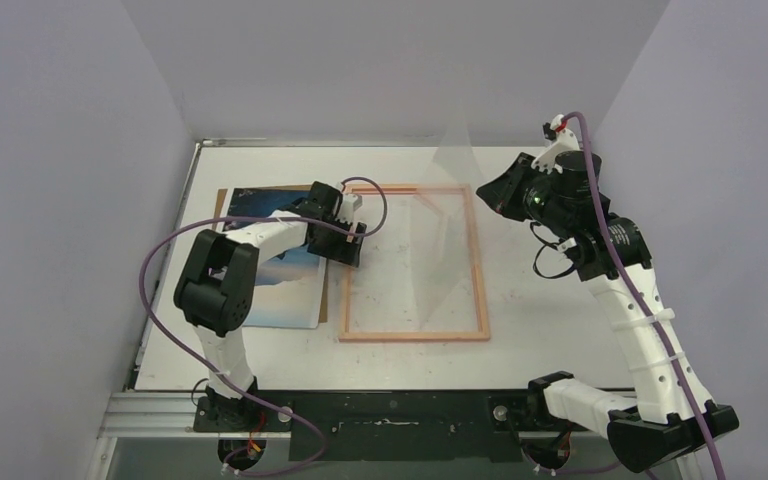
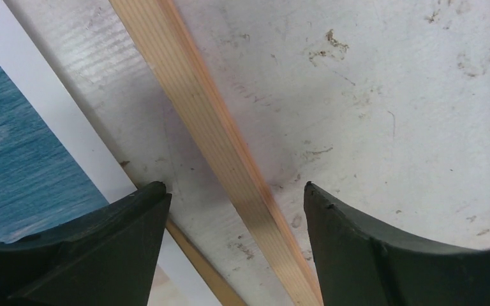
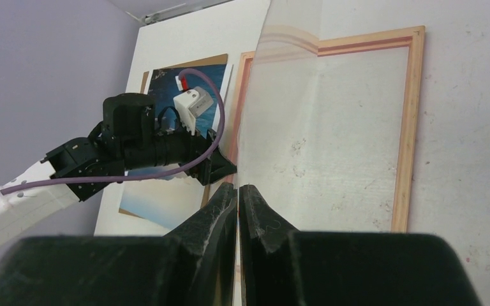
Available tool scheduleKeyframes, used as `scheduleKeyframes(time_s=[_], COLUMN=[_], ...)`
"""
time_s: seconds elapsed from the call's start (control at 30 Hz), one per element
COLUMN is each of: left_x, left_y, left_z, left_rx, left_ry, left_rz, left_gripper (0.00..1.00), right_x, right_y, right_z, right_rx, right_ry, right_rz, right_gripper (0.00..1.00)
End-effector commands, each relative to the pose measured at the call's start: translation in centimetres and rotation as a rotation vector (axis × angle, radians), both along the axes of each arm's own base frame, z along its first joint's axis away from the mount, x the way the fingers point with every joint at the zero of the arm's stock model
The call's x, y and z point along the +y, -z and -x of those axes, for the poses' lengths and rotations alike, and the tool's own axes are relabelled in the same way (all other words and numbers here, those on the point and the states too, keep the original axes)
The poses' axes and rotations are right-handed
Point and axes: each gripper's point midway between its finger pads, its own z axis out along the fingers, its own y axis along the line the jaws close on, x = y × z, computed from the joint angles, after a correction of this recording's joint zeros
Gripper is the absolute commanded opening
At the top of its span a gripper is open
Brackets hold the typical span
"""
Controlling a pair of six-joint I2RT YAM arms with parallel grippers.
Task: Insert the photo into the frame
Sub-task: Move the photo frame to the center of the board, then place the photo frame item in the photo frame.
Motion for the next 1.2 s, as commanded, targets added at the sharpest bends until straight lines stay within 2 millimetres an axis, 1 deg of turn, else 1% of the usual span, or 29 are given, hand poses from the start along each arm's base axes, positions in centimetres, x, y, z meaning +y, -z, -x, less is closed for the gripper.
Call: scheduleKeyframes(time_s=[0.0, 0.03, 0.1, 0.13, 0.27, 0.33, 0.37, 0.43, 0.5, 0.6, 0.63, 0.67, 0.73, 0.77, 0.83, 0.93, 1.0, 1.03, 1.17], left_x=[-0.4, -0.6, -0.7, -0.6, 0.3, 1.0, 1.8, 3.1, 5.0, 7.9, 8.8, 9.6, 10.0, 11.2, 11.5, 11.6, 11.4, 11.3, 11.1], left_y=[-2.8, -3.8, -6.6, -7.6, -12.6, -15.1, -16.0, -17.6, -18.4, -18.4, -18.1, -17.7, -16.8, -16.4, -15.4, -14.1, -13.1, -12.6, -11.4], left_z=[1.8, 1.7, 1.1, 0.8, -0.5, -1.0, -1.4, -2.0, -2.8, -3.9, -4.1, -4.2, -4.0, -4.1, -3.8, -3.6, -3.4, -3.4, -3.0], left_rx=[0.065, 0.067, 0.040, 0.036, -0.005, -0.034, -0.047, -0.075, -0.102, -0.114, -0.114, -0.110, -0.097, -0.096, -0.088, -0.073, -0.051, -0.042, -0.012], left_ry=[-0.007, -0.011, -0.022, -0.028, -0.068, -0.088, -0.110, -0.146, -0.204, -0.298, -0.327, -0.351, -0.364, -0.390, -0.394, -0.401, -0.404, -0.406, -0.411], left_rz=[0.092, 0.126, 0.195, 0.221, 0.341, 0.394, 0.415, 0.446, 0.454, 0.455, 0.449, 0.441, 0.426, 0.415, 0.397, 0.386, 0.384, 0.381, 0.373], left_gripper=[0.79, 0.81, 0.84, 0.85, 0.85, 0.83, 0.83, 0.80, 0.75, 0.71, 0.69, 0.68, 0.68, 0.68, 0.67, 0.66, 0.65, 0.65, 0.62], right_x=[0.8, 1.0, 1.2, 1.3, 2.6, 4.2, 5.1, 7.1, 9.3, 11.9, 12.5, 13.0, 13.0, 12.8, 12.1, 11.0, 10.6, 10.4, 8.7], right_y=[-3.2, -3.4, -4.1, -4.3, -5.1, -5.2, -5.4, -5.8, -6.2, -7.2, -7.7, -7.7, -7.5, -7.1, -5.8, -2.2, 1.1, 3.0, 8.7], right_z=[-0.3, -0.3, -0.5, -0.6, -1.0, -1.2, -1.1, -1.1, -0.9, -0.3, -0.1, 0.2, 0.4, 0.4, 0.2, -0.1, -0.5, -0.5, -1.3], right_rx=[-0.107, -0.110, -0.119, -0.126, -0.140, -0.139, -0.144, -0.161, -0.172, -0.212, -0.236, -0.248, -0.264, -0.264, -0.263, -0.240, -0.216, -0.192, -0.154], right_ry=[-0.030, -0.035, -0.041, -0.046, -0.069, -0.095, -0.105, -0.127, -0.168, -0.224, -0.238, -0.246, -0.241, -0.228, -0.194, -0.130, -0.091, -0.078, 0.034], right_rz=[-0.064, -0.068, -0.078, -0.085, -0.128, -0.142, -0.143, -0.145, -0.160, -0.196, -0.204, -0.205, -0.196, -0.191, -0.180, -0.155, -0.155, -0.146, -0.112], right_gripper=[0.05, 0.05, 0.05, 0.05, 0.05, 0.05, 0.05, 0.05, 0.05, 0.05, 0.05, 0.05, 0.05, 0.05, 0.05, 0.05, 0.05, 0.05, 0.05])
